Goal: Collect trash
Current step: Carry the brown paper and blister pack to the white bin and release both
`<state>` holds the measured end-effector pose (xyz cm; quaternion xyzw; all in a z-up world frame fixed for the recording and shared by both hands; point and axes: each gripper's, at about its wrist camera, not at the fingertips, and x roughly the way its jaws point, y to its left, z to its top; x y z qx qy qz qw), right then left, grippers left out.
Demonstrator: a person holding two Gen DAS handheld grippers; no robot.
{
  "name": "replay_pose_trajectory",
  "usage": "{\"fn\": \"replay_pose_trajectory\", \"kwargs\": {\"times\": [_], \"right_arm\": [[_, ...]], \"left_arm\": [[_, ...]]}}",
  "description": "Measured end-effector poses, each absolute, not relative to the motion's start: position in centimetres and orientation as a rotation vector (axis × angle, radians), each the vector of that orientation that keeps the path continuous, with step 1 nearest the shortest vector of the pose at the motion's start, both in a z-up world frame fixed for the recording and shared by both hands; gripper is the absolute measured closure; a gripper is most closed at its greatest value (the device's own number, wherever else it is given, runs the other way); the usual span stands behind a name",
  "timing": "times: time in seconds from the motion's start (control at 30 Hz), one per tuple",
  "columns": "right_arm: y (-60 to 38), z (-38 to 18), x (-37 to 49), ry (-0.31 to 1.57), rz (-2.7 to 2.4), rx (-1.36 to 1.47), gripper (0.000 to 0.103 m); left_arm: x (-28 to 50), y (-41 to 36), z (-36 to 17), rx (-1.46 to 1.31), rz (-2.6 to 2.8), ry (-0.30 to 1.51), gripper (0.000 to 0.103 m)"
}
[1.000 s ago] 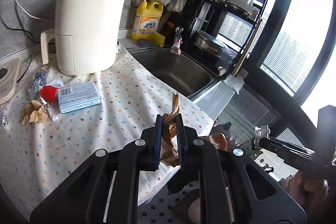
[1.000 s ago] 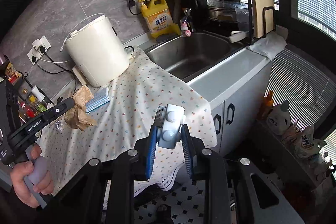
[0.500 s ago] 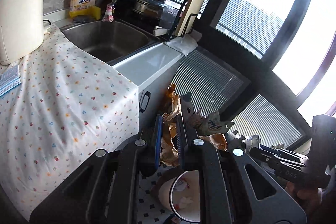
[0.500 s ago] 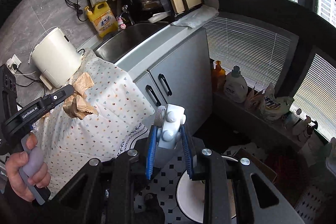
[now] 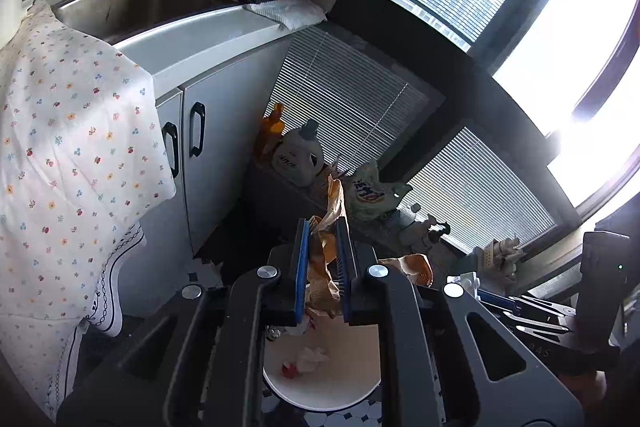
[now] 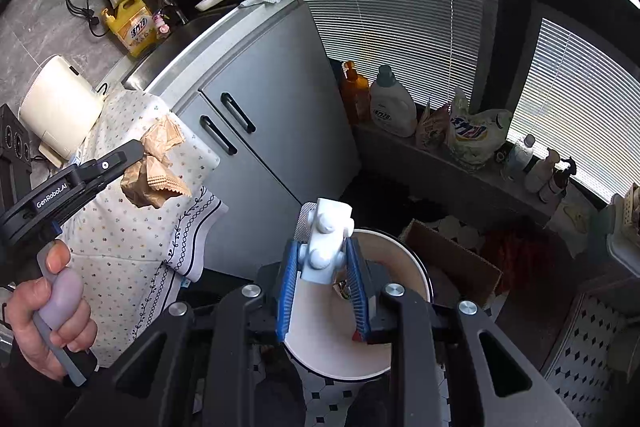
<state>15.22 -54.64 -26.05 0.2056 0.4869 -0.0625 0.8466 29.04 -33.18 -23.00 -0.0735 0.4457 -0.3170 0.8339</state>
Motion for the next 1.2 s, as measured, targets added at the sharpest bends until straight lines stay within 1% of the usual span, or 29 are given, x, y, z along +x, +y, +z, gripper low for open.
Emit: {"fn": "replay_pose_trajectory", "kwargs": {"times": [0.03, 0.07, 0.1, 0.13, 0.17, 0.37, 0.6, 0.63, 0.67, 0.7, 0.77, 0.83, 0.87, 0.93, 0.97, 1.0, 1.1, 1.13, 1.2], "right_arm": [[-54.8, -26.6, 15.1, 1.037, -0.127, 0.438, 0.076], [-55.0, -27.0, 15.0, 1.046, -0.123, 0.445, 0.066], [-55.2, -27.3, 14.7, 1.046, -0.125, 0.448, 0.053], [-55.4, -27.6, 14.5, 1.046, -0.13, 0.448, 0.05], [-55.6, -27.9, 14.3, 1.051, -0.133, 0.45, 0.049], [-57.9, -28.9, 12.4, 1.066, -0.194, 0.485, 0.05], [-60.6, -27.8, 9.5, 1.037, -0.275, 0.508, 0.049], [-60.9, -27.6, 9.2, 1.033, -0.283, 0.511, 0.049], [-61.1, -27.5, 8.8, 1.029, -0.292, 0.514, 0.049], [-61.4, -27.4, 8.4, 1.025, -0.3, 0.516, 0.048], [-61.7, -27.3, 7.8, 1.02, -0.314, 0.526, 0.048], [-61.8, -27.1, 7.4, 1.013, -0.324, 0.53, 0.047], [-61.8, -27.0, 7.2, 1.007, -0.329, 0.532, 0.044], [-61.7, -26.9, 7.0, 0.996, -0.334, 0.539, 0.04], [-61.5, -26.8, 7.0, 0.991, -0.335, 0.539, 0.038], [-61.3, -26.7, 7.1, 0.985, -0.334, 0.537, 0.034], [-60.4, -26.0, 7.6, 0.959, -0.323, 0.532, 0.025], [-60.0, -25.7, 7.9, 0.949, -0.316, 0.528, 0.024], [-59.2, -24.9, 8.5, 0.925, -0.305, 0.519, 0.017]], "left_arm": [[28.9, -33.5, -23.5, -0.153, -0.673, 0.956, 0.09], [28.7, -33.8, -24.0, -0.152, -0.674, 0.968, 0.09], [28.6, -34.0, -24.5, -0.15, -0.676, 0.98, 0.09], [28.4, -34.2, -25.0, -0.146, -0.679, 0.991, 0.09], [28.2, -34.4, -25.4, -0.141, -0.68, 1.002, 0.09], [26.7, -36.1, -28.5, -0.101, -0.72, 1.095, 0.089], [24.8, -39.3, -31.3, -0.055, -0.784, 1.19, 0.089], [24.7, -39.8, -31.7, -0.05, -0.79, 1.208, 0.087], [24.7, -40.3, -32.1, -0.046, -0.801, 1.233, 0.075], [24.7, -40.7, -32.5, -0.042, -0.807, 1.255, 0.054], [24.8, -40.8, -32.5, -0.038, -0.795, 1.247, 0.041], [24.9, -40.8, -32.4, -0.026, -0.795, 1.249, 0.041], [25.0, -40.7, -32.3, -0.025, -0.791, 1.251, 0.041], [25.3, -40.1, -31.8, -0.027, -0.778, 1.241, 0.036], [25.5, -39.7, -31.3, -0.028, -0.773, 1.226, 0.03], [25.7, -39.2, -30.8, -0.028, -0.766, 1.21, 0.027], [26.3, -37.5, -29.1, -0.032, -0.743, 1.172, 0.024], [26.6, -36.8, -28.6, -0.035, -0.729, 1.158, 0.023], [27.0, -35.3, -27.4, -0.044, -0.703, 1.132, 0.019]]}}
